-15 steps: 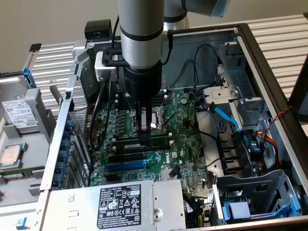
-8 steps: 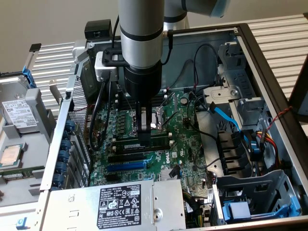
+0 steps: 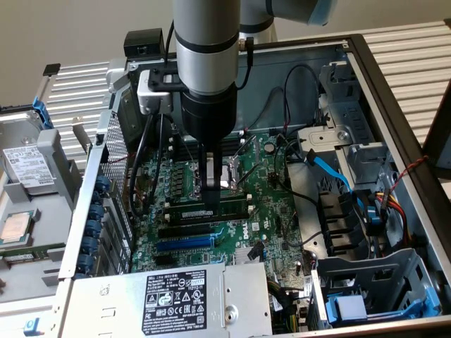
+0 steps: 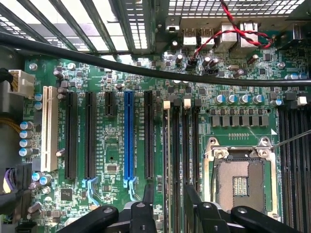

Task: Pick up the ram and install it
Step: 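Insert the ram into the slot, then press down the ram until it locks into place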

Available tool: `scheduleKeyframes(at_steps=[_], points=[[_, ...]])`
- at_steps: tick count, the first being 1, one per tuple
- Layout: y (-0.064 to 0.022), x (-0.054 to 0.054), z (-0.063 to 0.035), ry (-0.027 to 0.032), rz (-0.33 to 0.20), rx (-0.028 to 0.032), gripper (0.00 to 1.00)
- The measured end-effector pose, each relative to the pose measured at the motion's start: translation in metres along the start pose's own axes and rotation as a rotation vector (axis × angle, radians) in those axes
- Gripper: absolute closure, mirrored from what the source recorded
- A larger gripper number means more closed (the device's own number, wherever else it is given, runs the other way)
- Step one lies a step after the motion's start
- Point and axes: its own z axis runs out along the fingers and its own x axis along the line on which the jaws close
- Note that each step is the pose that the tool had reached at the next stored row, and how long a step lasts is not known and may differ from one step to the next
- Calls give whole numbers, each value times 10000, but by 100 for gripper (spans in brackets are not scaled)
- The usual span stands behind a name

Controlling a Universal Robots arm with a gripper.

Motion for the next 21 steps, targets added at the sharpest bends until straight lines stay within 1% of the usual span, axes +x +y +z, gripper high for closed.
scheduleKeyframes(at_steps=[9, 21], points=[[5, -1, -78, -1, 15, 0, 62], [6, -1, -82, -2, 41, 0, 62]])
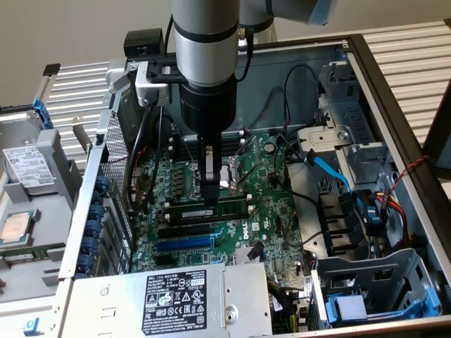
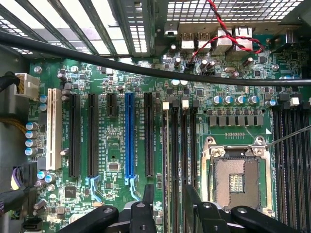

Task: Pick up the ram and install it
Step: 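Press down the ram until it locks into place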

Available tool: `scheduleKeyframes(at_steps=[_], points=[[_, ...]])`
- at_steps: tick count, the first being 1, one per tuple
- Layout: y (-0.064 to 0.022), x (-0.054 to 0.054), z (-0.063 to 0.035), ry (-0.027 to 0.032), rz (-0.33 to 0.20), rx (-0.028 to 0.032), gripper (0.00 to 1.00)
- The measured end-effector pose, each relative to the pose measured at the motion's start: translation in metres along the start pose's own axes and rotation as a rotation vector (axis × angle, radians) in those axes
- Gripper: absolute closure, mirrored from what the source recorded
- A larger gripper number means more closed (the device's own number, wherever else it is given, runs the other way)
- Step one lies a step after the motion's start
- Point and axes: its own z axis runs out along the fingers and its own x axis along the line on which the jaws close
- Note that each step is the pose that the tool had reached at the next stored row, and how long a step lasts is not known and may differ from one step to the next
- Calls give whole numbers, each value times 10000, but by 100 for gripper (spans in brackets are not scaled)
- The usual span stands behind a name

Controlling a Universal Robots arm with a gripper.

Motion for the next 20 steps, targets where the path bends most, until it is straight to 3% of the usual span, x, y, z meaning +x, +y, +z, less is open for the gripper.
scheduleKeyframes(at_steps=[17, 18, 19, 20], points=[[0, 0, 0, 0, 0, 0, 62], [0, 0, 0, 0, 0, 0, 64], [0, 0, 0, 0, 0, 0, 77], [0, 0, 0, 0, 0, 0, 83]])
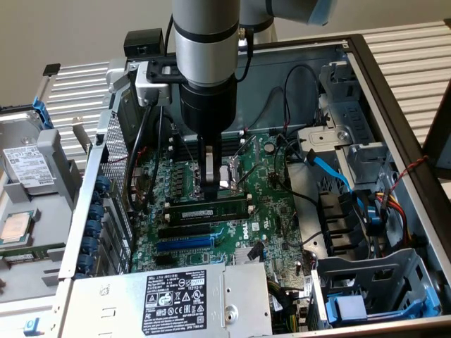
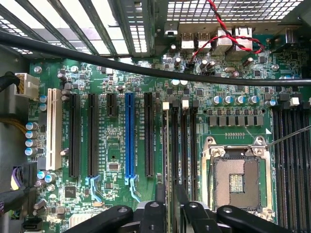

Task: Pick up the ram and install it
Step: 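Press down the ram until it locks into place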

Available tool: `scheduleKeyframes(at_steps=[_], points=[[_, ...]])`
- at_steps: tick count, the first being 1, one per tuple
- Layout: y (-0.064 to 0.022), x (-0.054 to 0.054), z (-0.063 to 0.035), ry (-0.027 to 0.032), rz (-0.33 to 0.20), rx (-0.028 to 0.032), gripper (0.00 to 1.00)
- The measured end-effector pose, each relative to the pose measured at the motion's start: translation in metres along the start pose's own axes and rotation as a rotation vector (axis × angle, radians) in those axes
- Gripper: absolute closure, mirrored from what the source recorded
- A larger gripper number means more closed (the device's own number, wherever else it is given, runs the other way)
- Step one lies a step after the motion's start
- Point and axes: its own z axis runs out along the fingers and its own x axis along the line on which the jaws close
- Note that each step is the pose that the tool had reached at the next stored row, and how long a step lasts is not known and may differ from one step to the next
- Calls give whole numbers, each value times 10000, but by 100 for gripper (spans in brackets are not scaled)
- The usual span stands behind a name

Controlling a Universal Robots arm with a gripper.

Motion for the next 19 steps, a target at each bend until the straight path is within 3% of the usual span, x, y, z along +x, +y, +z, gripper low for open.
scheduleKeyframes(at_steps=[3, 10, 19], points=[[0, 0, 0, 0, 0, 0, 89], [0, 0, 2, 1, 0, 0, 89], [-8, 0, 118, -1, 0, 1, 89]])
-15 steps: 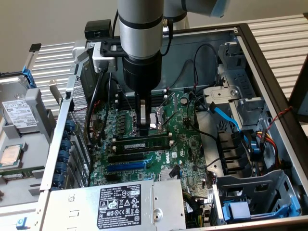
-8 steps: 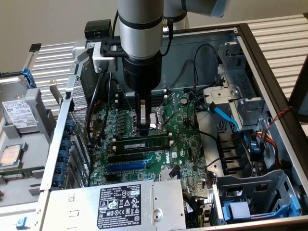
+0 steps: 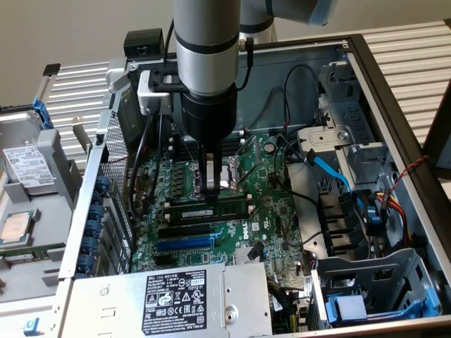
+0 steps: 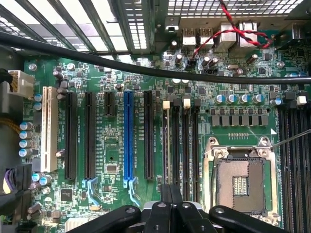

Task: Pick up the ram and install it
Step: 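Press down the ram until it locks into place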

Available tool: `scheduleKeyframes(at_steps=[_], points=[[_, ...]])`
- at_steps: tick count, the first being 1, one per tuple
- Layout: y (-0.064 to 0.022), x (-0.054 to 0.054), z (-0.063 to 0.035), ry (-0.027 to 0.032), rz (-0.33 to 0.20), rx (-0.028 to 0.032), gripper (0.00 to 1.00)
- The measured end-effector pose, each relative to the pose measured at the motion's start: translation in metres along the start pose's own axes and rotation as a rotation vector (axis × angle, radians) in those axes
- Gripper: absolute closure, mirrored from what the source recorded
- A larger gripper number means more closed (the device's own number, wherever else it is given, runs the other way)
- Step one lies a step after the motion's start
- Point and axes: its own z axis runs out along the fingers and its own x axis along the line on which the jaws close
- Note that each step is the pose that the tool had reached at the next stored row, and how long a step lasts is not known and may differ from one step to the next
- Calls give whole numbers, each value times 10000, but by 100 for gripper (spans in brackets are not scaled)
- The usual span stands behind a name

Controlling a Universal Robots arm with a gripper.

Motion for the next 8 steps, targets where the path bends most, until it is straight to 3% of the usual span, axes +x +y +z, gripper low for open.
scheduleKeyframes(at_steps=[8], points=[[-8, 1, 128, 32, 4, -18, 89]])
